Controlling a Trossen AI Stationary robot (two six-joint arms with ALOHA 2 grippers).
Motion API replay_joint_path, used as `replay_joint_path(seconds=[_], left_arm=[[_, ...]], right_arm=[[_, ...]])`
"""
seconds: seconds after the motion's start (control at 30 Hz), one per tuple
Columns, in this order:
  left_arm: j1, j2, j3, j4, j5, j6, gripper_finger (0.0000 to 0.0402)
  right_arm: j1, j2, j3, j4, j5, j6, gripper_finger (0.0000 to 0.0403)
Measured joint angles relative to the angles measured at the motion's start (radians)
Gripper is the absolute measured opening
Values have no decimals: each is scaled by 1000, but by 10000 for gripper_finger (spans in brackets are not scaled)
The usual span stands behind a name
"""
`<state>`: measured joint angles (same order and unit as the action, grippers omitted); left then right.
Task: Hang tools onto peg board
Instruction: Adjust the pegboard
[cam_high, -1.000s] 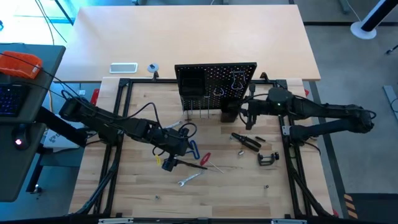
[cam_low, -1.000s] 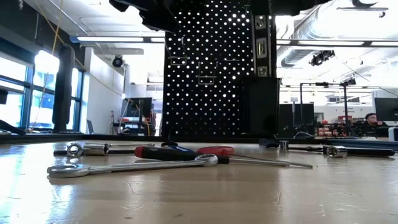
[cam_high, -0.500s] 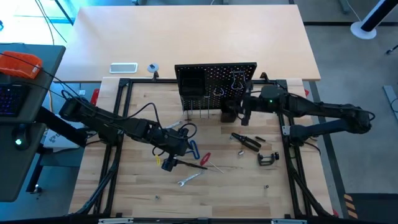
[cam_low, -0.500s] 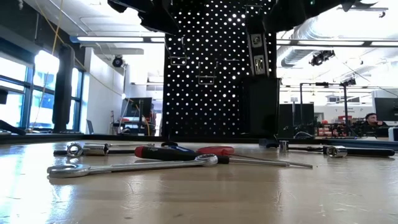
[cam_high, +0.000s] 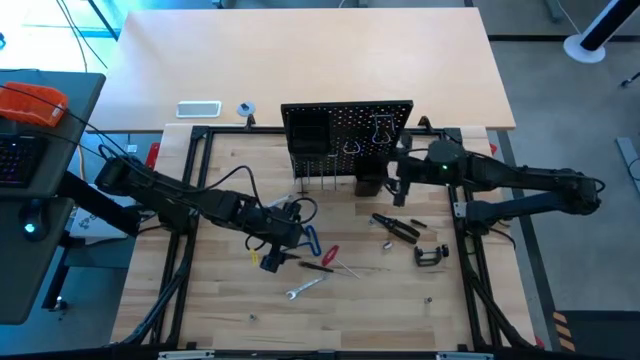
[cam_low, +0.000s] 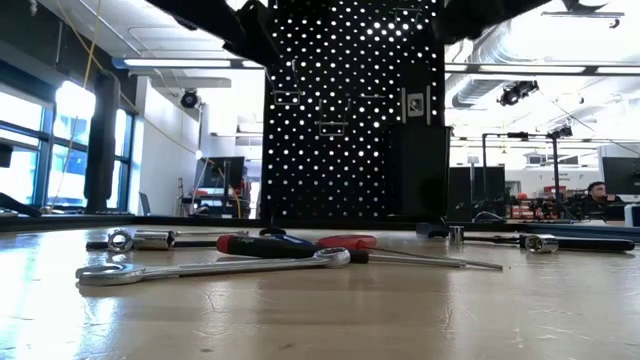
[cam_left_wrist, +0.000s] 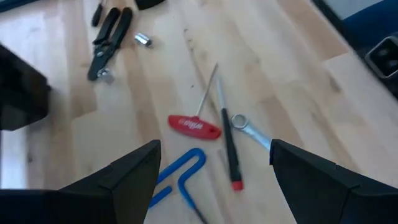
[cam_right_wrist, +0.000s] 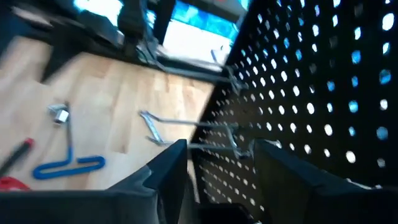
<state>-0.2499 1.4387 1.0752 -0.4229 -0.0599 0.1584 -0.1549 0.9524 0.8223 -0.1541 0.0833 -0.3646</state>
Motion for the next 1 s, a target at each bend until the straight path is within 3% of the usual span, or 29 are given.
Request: replay_joint_path(seconds=[0.13,0.37,0.5,0.63,0.8,1.0], left_arm=[[19,0,0,-13,-55,8,294],[77,0,0,-55,-161,28,294],[129,-2,-41,-38,-163,32,294],[188,-6,-141,78,-167,48,294],[240,-6,-233,203,-175,39,294],[238,-10,-240,235,-134,30,294]], right_arm=[[69,-75,0,-43,87,20,171],[159,-189,0,-249,336,172,169],[165,-200,0,-374,374,310,169],[163,-188,-54,-390,408,377,169],[149,-187,-183,-325,451,433,169],[128,-187,-267,-198,430,439,169]])
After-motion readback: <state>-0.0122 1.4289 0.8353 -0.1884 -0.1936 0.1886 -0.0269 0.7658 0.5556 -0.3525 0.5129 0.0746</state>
